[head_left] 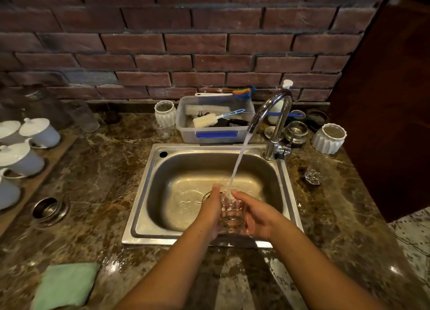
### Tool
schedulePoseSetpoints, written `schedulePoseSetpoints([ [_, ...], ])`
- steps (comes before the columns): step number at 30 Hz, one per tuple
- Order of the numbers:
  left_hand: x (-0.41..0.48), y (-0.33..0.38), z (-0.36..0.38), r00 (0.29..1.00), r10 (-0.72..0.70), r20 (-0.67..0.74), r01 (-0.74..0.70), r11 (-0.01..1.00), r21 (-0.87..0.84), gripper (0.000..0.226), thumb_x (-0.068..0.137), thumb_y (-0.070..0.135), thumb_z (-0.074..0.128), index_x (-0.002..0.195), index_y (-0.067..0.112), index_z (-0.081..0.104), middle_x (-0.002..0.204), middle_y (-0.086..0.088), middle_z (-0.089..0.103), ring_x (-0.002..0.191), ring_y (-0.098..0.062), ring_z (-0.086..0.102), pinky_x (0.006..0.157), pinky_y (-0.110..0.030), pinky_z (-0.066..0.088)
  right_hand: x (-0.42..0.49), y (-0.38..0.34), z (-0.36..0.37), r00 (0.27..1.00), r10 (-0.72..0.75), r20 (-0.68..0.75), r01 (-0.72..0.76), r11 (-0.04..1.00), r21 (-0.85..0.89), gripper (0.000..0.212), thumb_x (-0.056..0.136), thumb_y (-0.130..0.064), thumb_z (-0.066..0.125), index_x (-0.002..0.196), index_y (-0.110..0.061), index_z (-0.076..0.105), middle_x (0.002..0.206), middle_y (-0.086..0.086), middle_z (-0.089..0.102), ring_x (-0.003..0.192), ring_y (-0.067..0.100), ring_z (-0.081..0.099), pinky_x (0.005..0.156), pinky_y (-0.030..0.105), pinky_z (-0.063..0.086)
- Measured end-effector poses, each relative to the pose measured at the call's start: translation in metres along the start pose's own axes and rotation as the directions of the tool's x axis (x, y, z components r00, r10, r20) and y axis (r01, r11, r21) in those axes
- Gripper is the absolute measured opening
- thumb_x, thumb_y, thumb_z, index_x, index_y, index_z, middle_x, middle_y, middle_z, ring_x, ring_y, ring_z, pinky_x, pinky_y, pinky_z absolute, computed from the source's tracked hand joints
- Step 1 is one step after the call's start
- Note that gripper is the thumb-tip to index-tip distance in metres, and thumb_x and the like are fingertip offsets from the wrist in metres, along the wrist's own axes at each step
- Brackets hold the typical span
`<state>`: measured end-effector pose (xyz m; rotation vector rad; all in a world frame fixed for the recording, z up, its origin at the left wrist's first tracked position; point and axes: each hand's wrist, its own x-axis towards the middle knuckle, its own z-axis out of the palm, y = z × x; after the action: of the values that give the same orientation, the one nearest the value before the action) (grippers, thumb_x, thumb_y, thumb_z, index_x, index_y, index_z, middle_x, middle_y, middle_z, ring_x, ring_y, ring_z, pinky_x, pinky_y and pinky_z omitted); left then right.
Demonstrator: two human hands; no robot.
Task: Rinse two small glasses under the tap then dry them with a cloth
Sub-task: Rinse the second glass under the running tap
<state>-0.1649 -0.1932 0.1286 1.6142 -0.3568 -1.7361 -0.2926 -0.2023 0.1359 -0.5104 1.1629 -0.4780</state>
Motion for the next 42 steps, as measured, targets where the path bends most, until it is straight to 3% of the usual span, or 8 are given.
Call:
schedulePoseSetpoints([
  [7, -0.018, -0.003, 0.002, 0.994, 0.082, 0.068, -0.085, 0.995, 0.042, 0.067, 0.100, 0.067, 0.032, 0.127, 0.015, 0.064, 0.107, -0.015, 0.078, 0.101, -0.035, 0.074, 0.094, -0.057, 0.057, -0.024, -0.005, -0.003, 0.991, -0.134, 0.009, 0.133, 0.991, 0.010, 0.037, 0.089, -0.032, 0.072, 0.118, -0.009, 0.068, 0.108, 0.019, 0.075, 0.101, 0.037, 0.072, 0.096, 0.054, 0.054],
  [11, -0.034, -0.011, 0.007, 0.984, 0.104, 0.146, -0.106, 0.994, 0.010, 0.058, 0.101, 0.061, 0.039, 0.128, 0.015, 0.063, 0.118, -0.015, 0.073, 0.110, -0.035, 0.069, 0.083, -0.049, 0.058, -0.044, -0.021, -0.011, 0.959, -0.274, -0.078, 0.261, 0.954, -0.146, 0.045, 0.086, -0.029, 0.075, 0.123, -0.006, 0.062, 0.107, 0.018, 0.075, 0.098, 0.031, 0.073, 0.088, 0.046, 0.059],
  [15, -0.054, -0.015, 0.023, 0.965, 0.034, 0.260, 0.010, 0.986, -0.165, 0.053, 0.102, 0.053, 0.043, 0.127, 0.010, 0.062, 0.122, -0.023, 0.070, 0.113, -0.043, 0.067, 0.078, -0.049, 0.061, -0.068, -0.030, -0.024, 0.923, -0.372, -0.102, 0.327, 0.895, -0.303, 0.048, 0.085, -0.021, 0.077, 0.124, -0.012, 0.051, 0.113, 0.015, 0.066, 0.095, 0.025, 0.069, 0.071, 0.034, 0.056],
  [23, -0.067, -0.033, 0.062, 0.922, 0.071, 0.380, 0.123, 0.879, -0.462, 0.049, 0.100, 0.039, 0.053, 0.133, 0.002, 0.058, 0.123, -0.027, 0.069, 0.108, -0.042, 0.070, 0.084, -0.052, 0.061, -0.100, -0.037, -0.057, 0.857, -0.515, -0.012, 0.404, 0.688, -0.603, 0.078, 0.078, -0.016, 0.083, 0.142, -0.015, 0.039, 0.120, 0.008, 0.056, 0.102, 0.015, 0.057, 0.089, 0.034, 0.055],
  [28, -0.062, -0.047, 0.082, 0.937, 0.102, 0.335, 0.014, 0.945, -0.326, 0.037, 0.100, 0.036, 0.054, 0.115, 0.005, 0.067, 0.110, -0.021, 0.075, 0.112, -0.042, 0.067, 0.108, -0.061, 0.044, -0.119, -0.051, -0.089, 0.887, -0.444, 0.126, 0.356, 0.486, -0.798, 0.087, 0.082, -0.019, 0.079, 0.153, -0.025, 0.029, 0.118, 0.006, 0.055, 0.100, 0.015, 0.060, 0.085, 0.029, 0.055],
  [35, -0.049, -0.078, 0.111, 0.918, 0.091, 0.386, -0.011, 0.979, -0.205, 0.035, 0.102, 0.029, 0.054, 0.125, 0.004, 0.063, 0.121, -0.022, 0.072, 0.113, -0.041, 0.068, 0.097, -0.060, 0.053, -0.122, -0.067, -0.128, 0.951, -0.239, 0.194, 0.217, 0.074, -0.973, 0.071, 0.075, -0.023, 0.083, 0.133, -0.023, 0.041, 0.117, 0.002, 0.054, 0.102, 0.019, 0.058, 0.077, 0.030, 0.053],
  [39, -0.037, -0.096, 0.125, 0.965, 0.185, 0.187, -0.190, 0.982, 0.009, 0.024, 0.102, 0.016, 0.056, 0.116, 0.000, 0.068, 0.101, -0.014, 0.078, 0.091, -0.026, 0.076, 0.073, -0.038, 0.062, -0.107, -0.060, -0.152, 0.952, -0.247, 0.179, 0.160, -0.096, -0.982, 0.082, 0.071, -0.030, 0.086, 0.138, -0.024, 0.039, 0.126, 0.002, 0.050, 0.110, 0.019, 0.053, 0.077, 0.026, 0.044],
  [42, -0.024, -0.110, 0.128, 0.944, 0.315, 0.098, -0.330, 0.890, 0.315, 0.025, 0.098, 0.021, 0.063, 0.118, 0.009, 0.071, 0.113, -0.009, 0.074, 0.101, -0.022, 0.070, 0.091, -0.041, 0.059, -0.098, -0.053, -0.173, 0.949, -0.288, 0.132, 0.092, -0.146, -0.985, 0.091, 0.071, -0.031, 0.087, 0.145, -0.030, 0.034, 0.139, 0.004, 0.045, 0.121, 0.025, 0.052, 0.092, 0.035, 0.049],
])
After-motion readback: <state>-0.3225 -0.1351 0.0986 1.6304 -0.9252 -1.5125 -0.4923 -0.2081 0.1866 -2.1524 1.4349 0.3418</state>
